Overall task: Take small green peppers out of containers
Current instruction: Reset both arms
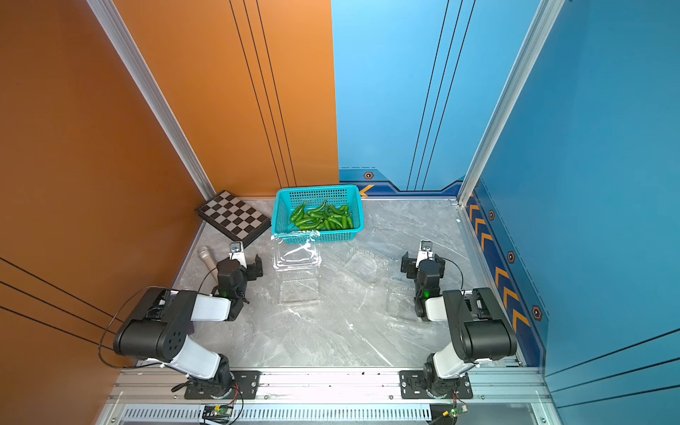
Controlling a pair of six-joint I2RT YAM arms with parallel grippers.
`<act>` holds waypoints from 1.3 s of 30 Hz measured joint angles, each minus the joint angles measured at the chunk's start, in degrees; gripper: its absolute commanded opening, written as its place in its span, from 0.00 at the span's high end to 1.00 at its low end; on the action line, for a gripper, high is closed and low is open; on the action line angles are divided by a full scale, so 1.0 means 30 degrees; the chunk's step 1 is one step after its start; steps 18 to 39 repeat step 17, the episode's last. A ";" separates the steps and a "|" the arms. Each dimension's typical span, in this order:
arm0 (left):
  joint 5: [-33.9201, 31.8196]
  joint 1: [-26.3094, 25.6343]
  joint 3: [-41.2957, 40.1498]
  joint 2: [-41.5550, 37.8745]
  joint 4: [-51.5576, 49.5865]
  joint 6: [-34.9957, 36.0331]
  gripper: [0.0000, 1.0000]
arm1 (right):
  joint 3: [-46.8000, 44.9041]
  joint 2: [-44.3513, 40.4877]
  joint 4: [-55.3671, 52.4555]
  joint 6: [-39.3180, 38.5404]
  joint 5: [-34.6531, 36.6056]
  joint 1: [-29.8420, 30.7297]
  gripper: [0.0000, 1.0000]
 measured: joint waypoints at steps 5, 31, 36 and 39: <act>0.0000 0.0051 0.0000 0.0000 0.0000 -0.0007 0.01 | 0.0000 0.0000 -0.0066 0.0000 -0.0102 -0.0015 0.00; 0.0000 0.0051 0.0000 0.0000 0.0000 -0.0015 0.01 | 0.0379 0.0000 -0.0852 0.0372 -0.0816 -0.0546 0.00; 0.0000 0.0051 0.0000 0.0000 0.0000 -0.0015 0.01 | 0.0379 0.0000 -0.0852 0.0372 -0.0816 -0.0546 0.00; 0.0000 0.0051 0.0000 0.0000 0.0000 -0.0015 0.01 | 0.0379 0.0000 -0.0852 0.0372 -0.0816 -0.0546 0.00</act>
